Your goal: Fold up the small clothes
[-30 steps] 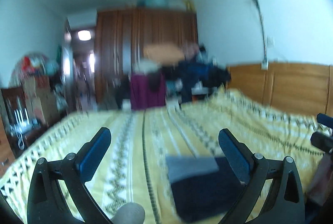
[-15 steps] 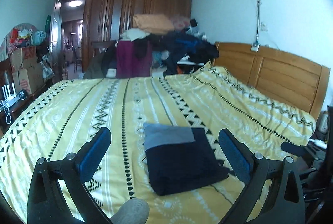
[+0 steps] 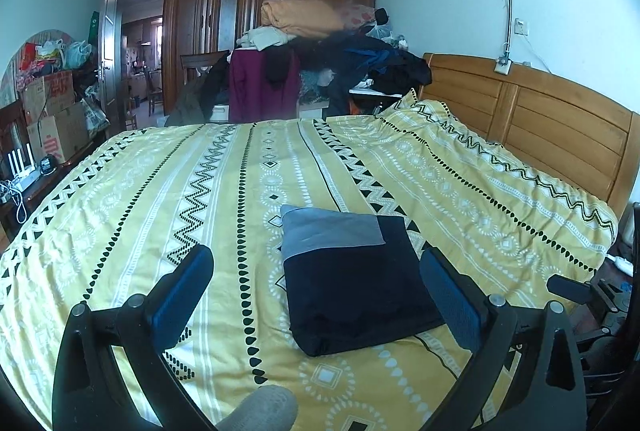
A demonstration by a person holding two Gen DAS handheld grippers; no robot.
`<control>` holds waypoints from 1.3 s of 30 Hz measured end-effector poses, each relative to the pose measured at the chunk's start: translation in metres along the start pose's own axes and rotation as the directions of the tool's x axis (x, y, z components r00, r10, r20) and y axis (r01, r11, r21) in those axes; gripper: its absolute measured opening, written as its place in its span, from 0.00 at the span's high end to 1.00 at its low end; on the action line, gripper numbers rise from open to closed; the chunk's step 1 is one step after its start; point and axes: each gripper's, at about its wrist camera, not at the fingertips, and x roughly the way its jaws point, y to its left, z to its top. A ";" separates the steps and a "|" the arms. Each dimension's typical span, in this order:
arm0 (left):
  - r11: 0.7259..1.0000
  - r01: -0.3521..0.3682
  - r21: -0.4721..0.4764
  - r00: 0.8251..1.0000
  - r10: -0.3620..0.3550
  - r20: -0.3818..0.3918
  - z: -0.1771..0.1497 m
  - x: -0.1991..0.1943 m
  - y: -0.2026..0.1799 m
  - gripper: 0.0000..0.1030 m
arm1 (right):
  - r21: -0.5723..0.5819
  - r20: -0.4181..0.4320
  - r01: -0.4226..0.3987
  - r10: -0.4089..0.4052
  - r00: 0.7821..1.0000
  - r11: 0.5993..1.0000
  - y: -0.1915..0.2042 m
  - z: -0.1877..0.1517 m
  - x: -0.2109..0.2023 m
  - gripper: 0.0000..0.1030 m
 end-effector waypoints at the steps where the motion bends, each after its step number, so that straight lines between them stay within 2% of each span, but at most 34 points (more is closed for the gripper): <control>1: 1.000 0.002 0.000 1.000 -0.002 0.000 0.000 0.000 0.002 0.00 | -0.001 -0.002 0.000 0.000 1.000 1.000 0.000 0.000 0.001 0.00; 9: 1.000 -0.002 0.004 0.999 0.002 -0.033 -0.008 0.010 0.004 0.00 | 0.011 -0.034 -0.010 0.010 0.999 1.000 0.000 0.000 0.008 0.00; 12: 1.000 -0.021 0.017 0.998 0.022 -0.064 -0.011 0.016 0.002 0.00 | 0.024 -0.041 -0.008 0.009 0.999 1.000 -0.001 -0.002 0.010 0.00; 18: 1.000 -0.012 0.006 0.993 0.012 -0.120 -0.016 0.028 0.004 0.00 | 0.030 -0.057 0.001 0.001 0.998 1.000 -0.005 -0.004 0.014 0.00; 39: 1.000 -0.005 0.028 0.987 0.009 -0.163 -0.025 0.039 0.005 0.00 | 0.039 -0.060 0.008 -0.006 0.998 0.999 -0.005 -0.008 0.013 0.00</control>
